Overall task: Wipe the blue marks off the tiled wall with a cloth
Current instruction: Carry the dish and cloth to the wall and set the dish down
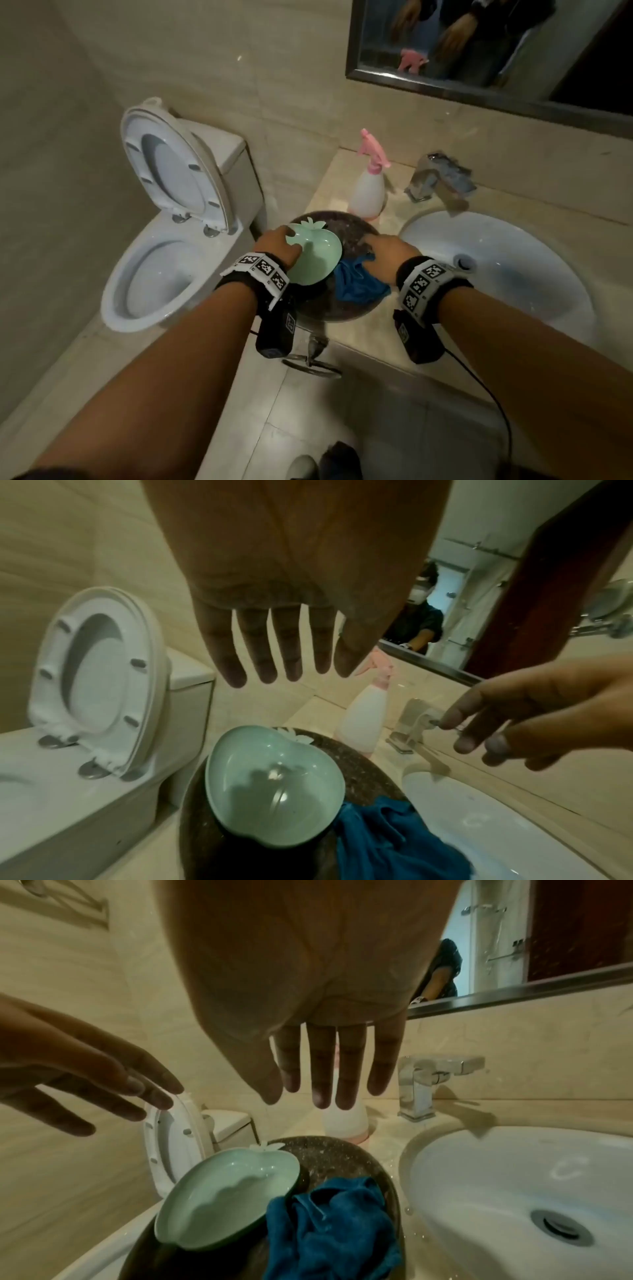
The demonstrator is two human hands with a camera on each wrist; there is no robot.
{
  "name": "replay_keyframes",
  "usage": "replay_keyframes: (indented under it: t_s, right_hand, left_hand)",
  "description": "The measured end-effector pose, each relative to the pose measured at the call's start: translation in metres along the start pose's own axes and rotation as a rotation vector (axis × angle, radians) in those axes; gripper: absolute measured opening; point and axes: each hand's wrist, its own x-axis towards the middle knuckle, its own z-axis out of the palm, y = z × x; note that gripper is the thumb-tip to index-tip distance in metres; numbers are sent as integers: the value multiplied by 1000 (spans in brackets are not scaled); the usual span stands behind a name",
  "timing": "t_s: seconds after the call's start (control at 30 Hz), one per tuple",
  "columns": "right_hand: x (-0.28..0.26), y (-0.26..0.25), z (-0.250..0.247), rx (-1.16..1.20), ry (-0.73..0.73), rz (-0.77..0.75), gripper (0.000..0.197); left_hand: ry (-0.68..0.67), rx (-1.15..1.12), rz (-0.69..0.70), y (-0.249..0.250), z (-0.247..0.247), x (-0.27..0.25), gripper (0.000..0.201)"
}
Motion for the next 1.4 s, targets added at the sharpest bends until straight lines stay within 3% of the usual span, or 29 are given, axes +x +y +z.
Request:
replay_keyframes:
  t_s: [0.17, 0.53, 0.77, 0.9, 1.1, 1.4]
  right_hand:
    - [16, 14, 11, -62, -121, 3, 50]
    - [29, 17, 42, -76, -124, -65, 69]
    - [25, 13, 60, -15, -186, 9, 74]
    - [27, 12, 69, -97, -191, 7, 75]
    - [31, 12, 76, -200, -138, -13, 57]
    - [33, 17, 70, 9, 0, 42, 37]
  left_hand:
    - [-7, 19, -107, -13, 20, 16, 49]
    - [128, -135, -244, -49, 42, 51, 49]
    - [48, -232, -342, -61, 39, 62, 31]
    - [-2, -266, -359, -67, 38, 65, 23]
    - [42, -312, -328, -69, 37, 65, 19]
    - [33, -353, -264, -66, 28, 58, 15]
